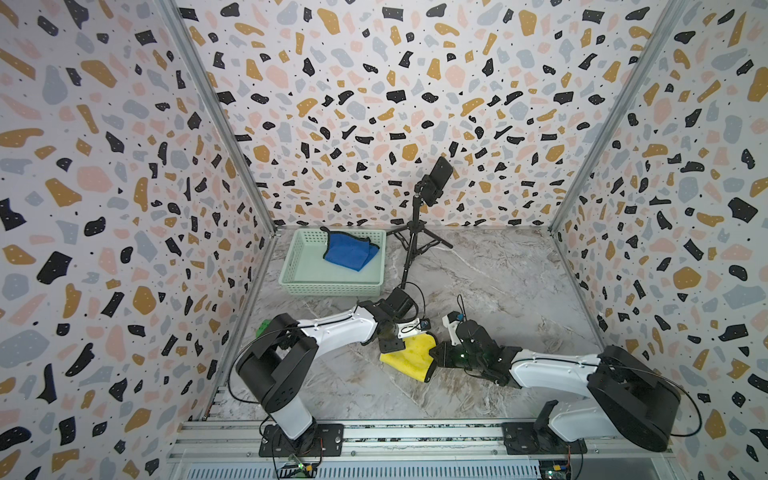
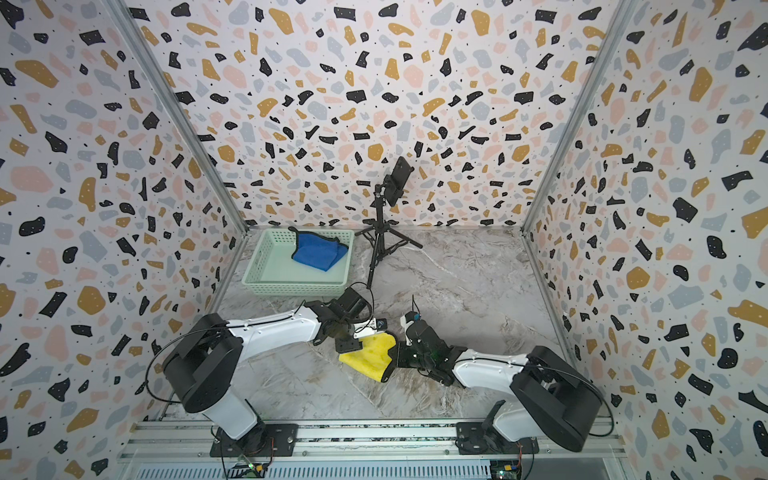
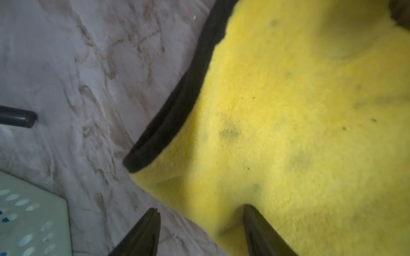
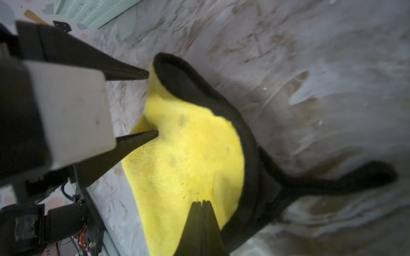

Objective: Fold the square dishcloth
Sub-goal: Smooth out the cleaning item at the center of the board, then move the cleaning item to the center of the board.

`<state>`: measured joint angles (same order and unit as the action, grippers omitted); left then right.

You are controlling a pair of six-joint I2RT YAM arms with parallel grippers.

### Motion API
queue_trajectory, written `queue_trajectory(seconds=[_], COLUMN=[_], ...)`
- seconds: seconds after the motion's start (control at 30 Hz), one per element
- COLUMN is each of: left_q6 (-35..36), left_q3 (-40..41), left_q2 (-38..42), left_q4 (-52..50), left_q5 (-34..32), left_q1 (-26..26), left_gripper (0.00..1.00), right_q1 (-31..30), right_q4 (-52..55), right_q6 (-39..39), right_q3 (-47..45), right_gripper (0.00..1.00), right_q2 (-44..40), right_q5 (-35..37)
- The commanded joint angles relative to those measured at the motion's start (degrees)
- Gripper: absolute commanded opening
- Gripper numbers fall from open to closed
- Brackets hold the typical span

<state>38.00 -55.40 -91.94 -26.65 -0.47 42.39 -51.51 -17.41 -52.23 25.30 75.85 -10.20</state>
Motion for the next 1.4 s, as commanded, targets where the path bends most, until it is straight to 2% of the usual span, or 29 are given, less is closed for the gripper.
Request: queue_trajectory(seconds=[0.0, 0.07, 0.23, 0.3, 0.4, 0.53, 0.63, 0.7, 0.8, 0.9, 1.07, 1.23, 1.37], left_q6=[-2.29, -2.29, -1.55, -2.03, -1.98, -1.92, -2.56, -3.44, -5.15, -8.54, -10.25, -11.47, -12.47], left_q3=[-1.42, -1.41, 2.07, 3.49, 4.51, 5.67, 5.25, 4.67, 4.08, 4.95, 5.73, 1.70, 0.33], left_q2=[7.54, 11.75, 18.23, 19.94, 21.95, 26.67, 28.93, 30.03, 31.18, 32.98, 34.97, 29.39, 26.04], left_q4=[-6.34, -9.47, -10.77, -10.80, -12.25, -13.91, -16.00, -17.77, -19.12, -16.07, -12.22, -13.30, -10.93], left_q5=[6.38, 8.33, 6.77, 6.94, 8.72, 12.09, 13.23, 13.68, 13.17, 9.93, 12.07, 13.97, 11.62], left_q1=[-0.63, -0.81, -2.50, -5.47, -10.26, -17.28, -20.71, -22.26, -24.32, -26.84, -33.04, -37.28, -38.00], left_gripper=[0.68, 0.69, 0.72, 0.72, 0.73, 0.75, 0.78, 0.80, 0.86, 0.86, 0.87, 0.88, 0.88], right_q1=[-3.62, -5.47, -6.68, -6.68, -6.68, -6.72, -6.70, -6.60, -6.61, -6.60, -6.32, -2.55, 6.52], right_q4=[4.63, 3.05, -3.29, -5.91, -6.11, 1.86, 10.83, 14.51, 18.27, 19.51, 23.42, 20.69, 15.13], right_q6=[0.70, 0.09, -1.07, -1.89, -2.36, -0.69, 2.30, 4.59, 7.69, 10.53, 14.58, 14.08, 11.18], right_q3=[1.21, 0.80, -0.24, -1.33, -2.32, -0.37, 4.77, 9.05, 15.49, 21.08, 26.75, 25.16, 20.11], right_gripper=[0.00, 0.00, 0.00, 0.00, 0.00, 0.00, 0.00, 0.00, 0.00, 0.00, 0.00, 0.00, 0.00], right_q2=[-2.92, -2.08, 6.64, 10.28, 10.75, 3.89, -0.34, -0.02, 4.35, 11.14, 20.47, 24.76, 24.93], right_q5=[3.53, 3.46, -0.34, -0.73, -0.12, 1.25, 2.18, 3.03, 3.25, 2.55, 5.50, 7.90, 7.79])
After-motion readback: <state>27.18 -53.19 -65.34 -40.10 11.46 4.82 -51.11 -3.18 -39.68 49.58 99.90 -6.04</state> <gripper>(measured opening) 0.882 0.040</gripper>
